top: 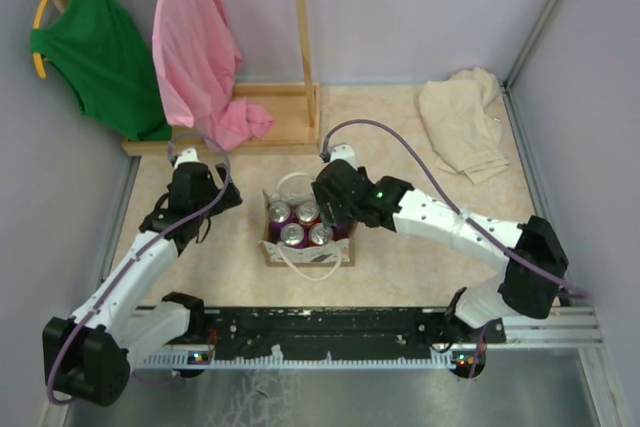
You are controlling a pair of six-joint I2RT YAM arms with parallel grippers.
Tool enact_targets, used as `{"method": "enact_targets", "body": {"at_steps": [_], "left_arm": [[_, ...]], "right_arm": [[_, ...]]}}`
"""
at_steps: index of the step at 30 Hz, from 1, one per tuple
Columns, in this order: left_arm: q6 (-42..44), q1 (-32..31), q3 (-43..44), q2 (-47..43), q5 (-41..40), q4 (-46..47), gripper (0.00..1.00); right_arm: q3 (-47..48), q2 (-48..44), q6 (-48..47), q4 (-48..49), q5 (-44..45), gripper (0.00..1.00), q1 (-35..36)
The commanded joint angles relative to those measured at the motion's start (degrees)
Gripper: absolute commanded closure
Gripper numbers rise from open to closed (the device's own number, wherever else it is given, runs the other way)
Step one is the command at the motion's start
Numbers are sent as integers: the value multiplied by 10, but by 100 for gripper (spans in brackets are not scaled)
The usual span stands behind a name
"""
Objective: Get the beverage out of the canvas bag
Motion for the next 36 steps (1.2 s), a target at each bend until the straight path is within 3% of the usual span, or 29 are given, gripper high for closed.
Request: {"method": "enact_targets", "body": {"at_steps": [1, 21, 28, 36], "left_arm": [[0, 3, -3, -11, 2, 10, 1], [2, 2, -4, -5, 7, 12, 1], [1, 3, -4, -4, 6, 10, 1], [2, 2, -4, 0, 8, 12, 1]], "right_arm": [[11, 19, -2, -21, 6, 27, -9], [-17, 69, -1, -5, -15, 28, -8], [-12, 101, 0, -27, -1, 41, -9], [-19, 124, 2, -14, -1, 35, -9]]}}
